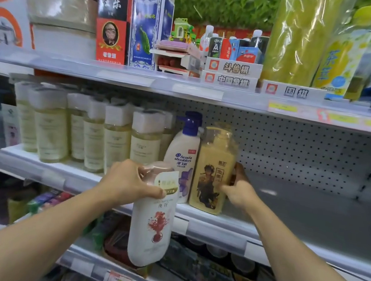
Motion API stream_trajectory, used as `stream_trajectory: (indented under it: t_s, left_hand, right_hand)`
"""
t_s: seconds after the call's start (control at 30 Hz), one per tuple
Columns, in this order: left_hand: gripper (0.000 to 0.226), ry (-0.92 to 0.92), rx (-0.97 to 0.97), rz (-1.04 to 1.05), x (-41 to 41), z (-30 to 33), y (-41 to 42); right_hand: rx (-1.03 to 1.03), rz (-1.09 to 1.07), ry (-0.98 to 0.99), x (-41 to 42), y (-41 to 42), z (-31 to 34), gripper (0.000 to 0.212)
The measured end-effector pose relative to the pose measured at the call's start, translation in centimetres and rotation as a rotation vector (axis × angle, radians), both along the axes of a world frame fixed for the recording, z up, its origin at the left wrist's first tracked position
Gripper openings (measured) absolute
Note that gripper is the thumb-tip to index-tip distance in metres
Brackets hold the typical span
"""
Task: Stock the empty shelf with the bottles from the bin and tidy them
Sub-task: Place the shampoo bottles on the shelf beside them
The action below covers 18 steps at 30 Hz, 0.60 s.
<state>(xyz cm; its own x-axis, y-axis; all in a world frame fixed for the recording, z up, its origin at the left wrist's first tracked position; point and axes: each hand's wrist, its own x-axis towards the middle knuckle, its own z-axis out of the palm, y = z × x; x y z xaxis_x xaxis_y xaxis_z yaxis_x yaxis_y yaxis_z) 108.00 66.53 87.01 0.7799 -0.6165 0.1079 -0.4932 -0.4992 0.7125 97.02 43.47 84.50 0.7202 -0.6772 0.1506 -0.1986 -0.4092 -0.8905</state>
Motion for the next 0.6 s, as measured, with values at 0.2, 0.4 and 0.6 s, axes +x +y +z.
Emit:
stream_trajectory:
  t_s: [0.2, 0.4, 0.6]
  left_hand:
    - [0.023, 0.040, -0.052, -0.054, -0.9, 1.1, -1.0]
    - [0.020, 0.097, -0.173, -0.118, -2.0, 2.4, -2.5]
    - [0.020, 0.062, -0.231, -0.257, -4.1, 4.6, -6.5]
  right_hand:
    - [-0.045, -0.057, 0.030, 0.7, -0.2, -0.3, 0.058]
    - [-0.046, -0.090, 0.051, -1.8, -0.7, -0.5, 0.067]
    - [-0.001, -0.163, 0.072, -6.0, -3.1, 0.1, 0.049]
